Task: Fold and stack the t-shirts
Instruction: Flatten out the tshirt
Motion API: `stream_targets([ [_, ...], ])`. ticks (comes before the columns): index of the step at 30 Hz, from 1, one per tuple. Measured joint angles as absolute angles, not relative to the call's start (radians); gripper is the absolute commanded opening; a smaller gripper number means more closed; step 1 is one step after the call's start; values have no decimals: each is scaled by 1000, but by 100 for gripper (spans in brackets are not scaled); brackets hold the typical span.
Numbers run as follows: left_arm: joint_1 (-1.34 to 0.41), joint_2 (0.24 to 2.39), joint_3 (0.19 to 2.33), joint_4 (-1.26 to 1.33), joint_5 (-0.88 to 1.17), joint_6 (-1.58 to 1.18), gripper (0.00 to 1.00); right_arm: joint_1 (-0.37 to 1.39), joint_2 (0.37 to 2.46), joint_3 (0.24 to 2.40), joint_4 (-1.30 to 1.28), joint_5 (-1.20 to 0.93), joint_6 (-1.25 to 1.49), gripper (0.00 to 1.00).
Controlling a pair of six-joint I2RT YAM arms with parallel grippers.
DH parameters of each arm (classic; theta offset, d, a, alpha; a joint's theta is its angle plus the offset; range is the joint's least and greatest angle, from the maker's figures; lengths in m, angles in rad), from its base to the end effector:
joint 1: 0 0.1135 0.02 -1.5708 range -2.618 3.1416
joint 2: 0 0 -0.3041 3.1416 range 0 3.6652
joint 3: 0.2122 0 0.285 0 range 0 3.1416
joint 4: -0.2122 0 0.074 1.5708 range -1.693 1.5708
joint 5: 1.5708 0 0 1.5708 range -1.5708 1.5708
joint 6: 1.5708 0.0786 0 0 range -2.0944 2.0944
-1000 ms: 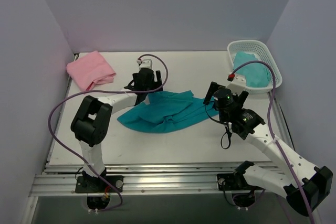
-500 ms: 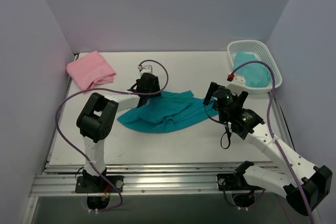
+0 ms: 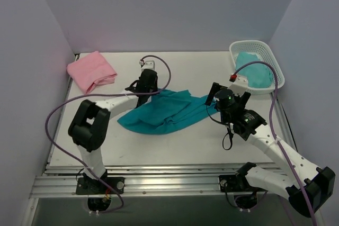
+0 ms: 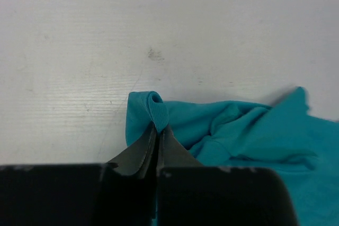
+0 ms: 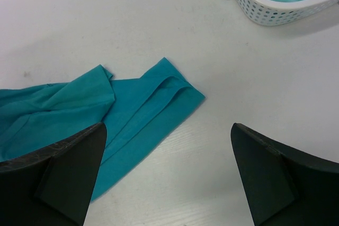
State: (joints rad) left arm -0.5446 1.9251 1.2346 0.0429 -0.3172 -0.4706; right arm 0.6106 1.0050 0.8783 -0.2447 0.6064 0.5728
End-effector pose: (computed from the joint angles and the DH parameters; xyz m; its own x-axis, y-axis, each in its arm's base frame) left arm 0.4379 -0.2366 0.1778 -0.5866 -0.1483 -0.7962 0.0151 0.9809 -0.1939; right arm 0.2470 0.1181 0.3443 -0.2694 0.3550 -0.8952 0.1309 0.9344 0.3312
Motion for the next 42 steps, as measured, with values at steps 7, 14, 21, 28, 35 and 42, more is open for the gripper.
stream_targets([
  [7, -590, 1433, 1245, -103, -310, -391, 2, 611, 1007, 876, -240, 605, 573, 100],
  [14, -590, 934, 1168, -152, -270, -373, 7, 614, 1046, 870, -209, 582, 574, 100],
  [21, -590, 797, 1082, -230, -242, -358, 3, 636, 1094, 868, -184, 543, 580, 99],
  [28, -599, 952, 1168, -242, -104, -361, 9, 678, 1100, 868, -170, 501, 587, 100],
  [35, -750, 1075, 1209, -144, -135, -344, 2, 722, 1066, 868, -166, 507, 595, 100],
  [42, -860, 1394, 1810, -371, -301, -195, 2, 722, 1039, 868, -180, 538, 602, 100],
])
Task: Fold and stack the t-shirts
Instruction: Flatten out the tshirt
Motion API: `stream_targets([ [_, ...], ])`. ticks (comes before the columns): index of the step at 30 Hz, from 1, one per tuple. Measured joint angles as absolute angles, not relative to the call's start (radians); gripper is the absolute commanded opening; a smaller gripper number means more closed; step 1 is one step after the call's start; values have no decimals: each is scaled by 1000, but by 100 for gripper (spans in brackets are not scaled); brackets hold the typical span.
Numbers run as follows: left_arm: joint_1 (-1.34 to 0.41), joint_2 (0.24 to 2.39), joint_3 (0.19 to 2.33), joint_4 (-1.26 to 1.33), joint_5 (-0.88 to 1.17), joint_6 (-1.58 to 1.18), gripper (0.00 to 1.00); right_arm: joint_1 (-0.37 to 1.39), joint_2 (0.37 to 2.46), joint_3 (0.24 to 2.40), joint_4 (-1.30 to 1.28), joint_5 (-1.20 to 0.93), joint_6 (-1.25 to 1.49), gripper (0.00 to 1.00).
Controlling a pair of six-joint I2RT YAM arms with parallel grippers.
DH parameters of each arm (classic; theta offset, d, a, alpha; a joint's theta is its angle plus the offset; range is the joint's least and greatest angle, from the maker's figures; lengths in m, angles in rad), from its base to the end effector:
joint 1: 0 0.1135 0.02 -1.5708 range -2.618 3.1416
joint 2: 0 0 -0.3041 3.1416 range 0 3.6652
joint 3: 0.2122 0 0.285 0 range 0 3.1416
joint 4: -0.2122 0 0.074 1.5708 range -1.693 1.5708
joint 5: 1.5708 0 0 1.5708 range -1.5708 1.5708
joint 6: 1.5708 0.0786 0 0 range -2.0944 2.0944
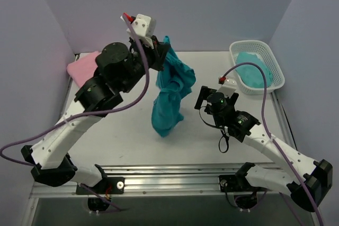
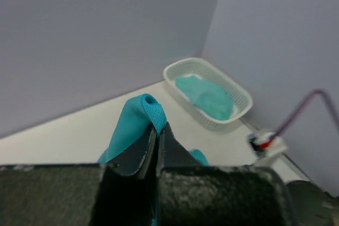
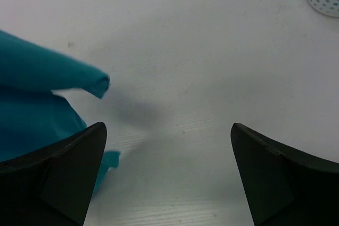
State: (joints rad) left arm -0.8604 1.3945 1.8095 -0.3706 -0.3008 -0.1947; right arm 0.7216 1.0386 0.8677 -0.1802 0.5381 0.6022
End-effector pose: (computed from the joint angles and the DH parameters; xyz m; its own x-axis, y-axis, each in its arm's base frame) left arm 0.2435 -0.2474 0.5868 -0.0743 -0.1969 -0.9776 0.5266 0.8247 -0.2062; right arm 0.2393 0.1569 0.3386 -0.3294 0.3580 -0.8737 -0.0234 0.9219 0.3866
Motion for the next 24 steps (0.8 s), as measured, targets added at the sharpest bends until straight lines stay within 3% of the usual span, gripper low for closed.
stream_targets([
  [5, -1034, 1500, 2456, -470, -300, -46, 2, 722, 1038, 870, -202, 565, 602, 100],
  [7, -1028, 1444, 2531, -423, -340, 7, 2, 722, 1037, 871, -204, 579, 602, 100],
  [10, -994, 1260, 2298, -251, -469, 97, 2, 722, 1036, 871, -204, 590, 601, 100],
  [13, -841, 1230, 2156, -173, -516, 65, 2, 722, 1036, 871, -200, 589, 601, 100],
  [21, -756, 1565, 1844, -347, -437, -31, 6, 726, 1016, 871, -223, 599, 602, 100],
  [24, -736, 1591, 1751, -454, -398, -53, 6, 727, 973, 871, -222, 603, 602, 100],
])
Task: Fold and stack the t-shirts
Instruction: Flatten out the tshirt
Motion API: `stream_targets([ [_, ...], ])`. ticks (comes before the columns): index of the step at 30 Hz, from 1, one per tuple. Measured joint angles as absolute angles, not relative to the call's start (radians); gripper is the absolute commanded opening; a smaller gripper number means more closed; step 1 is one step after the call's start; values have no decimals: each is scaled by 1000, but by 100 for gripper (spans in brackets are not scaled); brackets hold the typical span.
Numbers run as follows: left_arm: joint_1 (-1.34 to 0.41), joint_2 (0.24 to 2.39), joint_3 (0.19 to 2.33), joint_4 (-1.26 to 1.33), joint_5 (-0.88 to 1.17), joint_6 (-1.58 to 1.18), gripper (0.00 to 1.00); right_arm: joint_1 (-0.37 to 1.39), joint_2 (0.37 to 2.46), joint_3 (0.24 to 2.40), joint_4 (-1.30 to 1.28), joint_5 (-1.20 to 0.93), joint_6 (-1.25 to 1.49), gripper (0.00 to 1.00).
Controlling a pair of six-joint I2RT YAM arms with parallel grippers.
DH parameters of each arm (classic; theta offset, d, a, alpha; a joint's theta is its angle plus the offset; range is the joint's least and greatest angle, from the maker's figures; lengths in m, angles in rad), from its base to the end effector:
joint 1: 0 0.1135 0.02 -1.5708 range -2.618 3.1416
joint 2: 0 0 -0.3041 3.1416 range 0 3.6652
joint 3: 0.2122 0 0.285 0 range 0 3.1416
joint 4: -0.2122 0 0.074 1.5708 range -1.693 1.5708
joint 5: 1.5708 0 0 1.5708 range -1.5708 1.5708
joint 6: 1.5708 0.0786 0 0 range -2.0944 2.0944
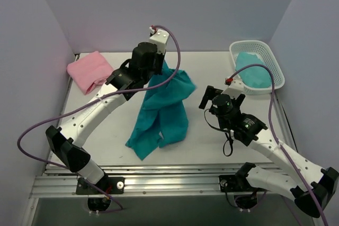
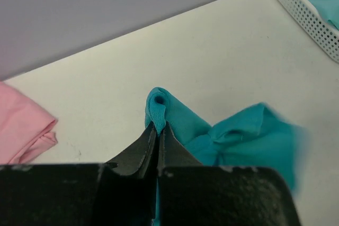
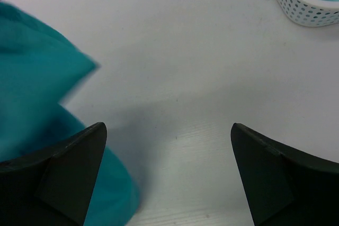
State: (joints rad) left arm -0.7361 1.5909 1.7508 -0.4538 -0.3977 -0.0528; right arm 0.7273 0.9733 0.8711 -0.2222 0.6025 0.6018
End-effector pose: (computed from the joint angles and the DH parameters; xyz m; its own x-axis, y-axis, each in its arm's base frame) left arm 0.3404 -0.2673 0.4787 -0.2326 0.1450 -0.9617 0.3325 0.9411 0.0615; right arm 0.2266 0.1421 0.3520 -0.2792 0.3759 -0.8836 0.0140 0.9217 0.3877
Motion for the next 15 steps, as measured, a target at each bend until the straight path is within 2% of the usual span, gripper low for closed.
stream_targets([
  [8, -718, 1426, 1723, -427, -379, -87, 9, 728, 967, 871, -228, 606, 603, 100],
  [13, -711, 1361, 1721, -361, -375, -98, 5, 728, 967, 871, -228, 606, 603, 100],
  [15, -706, 1363, 1699, -340, -353, -107, 9, 728, 969, 871, -228, 606, 602, 100],
])
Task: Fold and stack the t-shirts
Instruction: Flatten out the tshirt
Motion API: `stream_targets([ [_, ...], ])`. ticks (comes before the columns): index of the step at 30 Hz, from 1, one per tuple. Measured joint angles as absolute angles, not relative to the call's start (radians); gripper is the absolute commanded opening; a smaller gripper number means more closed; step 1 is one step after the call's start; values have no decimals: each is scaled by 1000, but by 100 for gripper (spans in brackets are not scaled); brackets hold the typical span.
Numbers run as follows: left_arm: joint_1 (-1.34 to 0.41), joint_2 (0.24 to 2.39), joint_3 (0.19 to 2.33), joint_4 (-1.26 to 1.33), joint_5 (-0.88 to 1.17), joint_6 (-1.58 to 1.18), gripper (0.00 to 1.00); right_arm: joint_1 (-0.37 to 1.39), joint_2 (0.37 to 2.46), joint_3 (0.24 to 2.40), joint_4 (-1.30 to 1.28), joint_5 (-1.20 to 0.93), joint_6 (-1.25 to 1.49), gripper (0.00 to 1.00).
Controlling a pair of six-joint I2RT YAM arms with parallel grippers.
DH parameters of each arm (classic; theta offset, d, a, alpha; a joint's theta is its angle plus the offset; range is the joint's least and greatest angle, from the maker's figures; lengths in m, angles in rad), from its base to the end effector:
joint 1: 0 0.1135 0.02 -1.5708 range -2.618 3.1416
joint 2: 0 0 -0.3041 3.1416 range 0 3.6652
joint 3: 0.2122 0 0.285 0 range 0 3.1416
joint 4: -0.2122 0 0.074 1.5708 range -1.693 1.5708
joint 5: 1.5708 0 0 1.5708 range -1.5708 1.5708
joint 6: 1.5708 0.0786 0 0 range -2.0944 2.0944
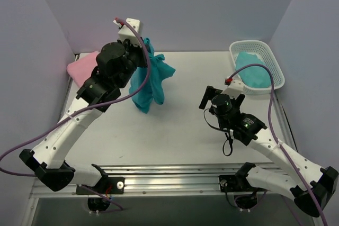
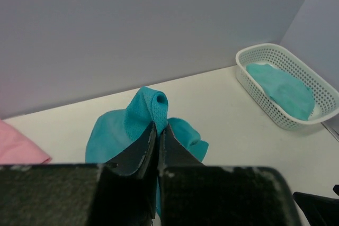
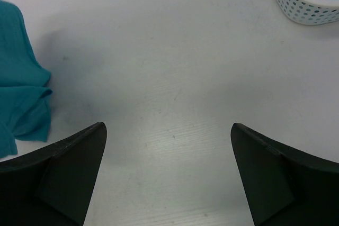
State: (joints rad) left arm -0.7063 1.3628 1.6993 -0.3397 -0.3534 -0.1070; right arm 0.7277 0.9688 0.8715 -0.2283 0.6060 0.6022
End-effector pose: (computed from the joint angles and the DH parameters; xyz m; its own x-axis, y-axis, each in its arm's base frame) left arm 0.2825 -0.2052 0.5592 -0.0393 -0.0981 -0.9944 0.3434 0.9332 -0.1057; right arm 0.2256 0.1410 0.3525 -0.2783 0.3757 -0.8840 0.0169 0.9221 0.3866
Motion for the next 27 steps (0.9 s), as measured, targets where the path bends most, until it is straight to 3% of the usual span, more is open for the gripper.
stream_targets([
  [2, -704, 1359, 1638, -310, -325, -117, 39, 727, 973, 871, -228, 606, 602, 100],
  [3, -704, 1359, 1607, -299, -313, -121, 81, 728, 974, 871, -229, 606, 602, 100],
  [4, -703, 1362, 1580, -296, -303, -123, 98, 728, 976, 871, -229, 606, 602, 100],
  [5, -699, 1369, 1560, -295, -296, -127, 94, 728, 978, 871, -229, 606, 602, 100],
  [13, -632, 1488, 1526, -320, -395, -162, 94, 728, 978, 871, -229, 606, 602, 100],
  [21, -634, 1347, 1356, -298, -305, -255, 94, 728, 979, 861, -228, 606, 602, 100],
  [27, -612, 1320, 1237, -285, -423, -414, 95, 728, 1004, 856, -216, 604, 602, 100],
])
